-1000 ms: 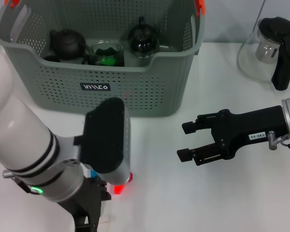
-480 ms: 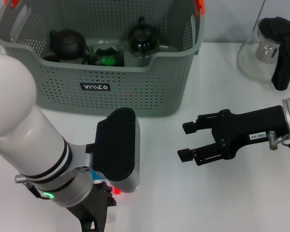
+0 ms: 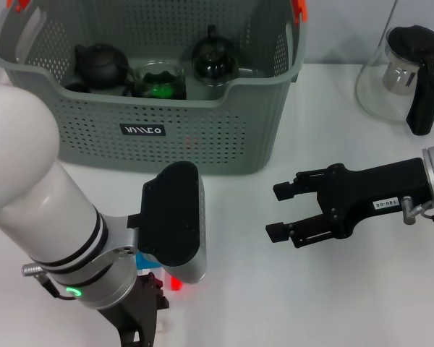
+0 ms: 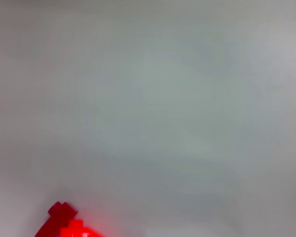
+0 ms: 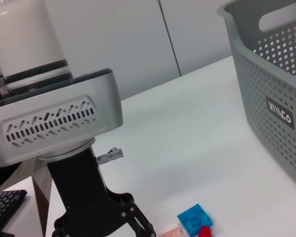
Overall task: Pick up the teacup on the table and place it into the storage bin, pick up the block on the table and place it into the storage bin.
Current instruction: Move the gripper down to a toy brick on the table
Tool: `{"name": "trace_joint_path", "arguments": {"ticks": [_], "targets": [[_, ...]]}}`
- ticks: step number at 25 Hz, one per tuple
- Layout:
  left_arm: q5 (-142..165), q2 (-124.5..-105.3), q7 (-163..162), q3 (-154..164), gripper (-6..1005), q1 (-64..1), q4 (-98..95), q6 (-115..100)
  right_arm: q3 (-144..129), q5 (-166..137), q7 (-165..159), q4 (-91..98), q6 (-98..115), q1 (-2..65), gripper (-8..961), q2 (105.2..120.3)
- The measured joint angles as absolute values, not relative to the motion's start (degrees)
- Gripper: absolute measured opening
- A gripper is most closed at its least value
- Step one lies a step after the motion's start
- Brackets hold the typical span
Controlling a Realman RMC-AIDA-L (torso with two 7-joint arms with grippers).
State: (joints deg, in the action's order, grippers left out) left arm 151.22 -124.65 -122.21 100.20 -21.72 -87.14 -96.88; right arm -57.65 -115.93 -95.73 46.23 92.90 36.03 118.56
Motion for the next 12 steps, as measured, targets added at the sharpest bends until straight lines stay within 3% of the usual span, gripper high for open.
{"name": "trace_joint_path", "arguments": {"ticks": [12], "targets": [[151.4, -124.44, -122.6, 100.1, 830, -22.8, -85.0, -96.5, -57.7, -115.9, -95.6, 46.2, 92.9, 36.0, 868, 118.57]]}}
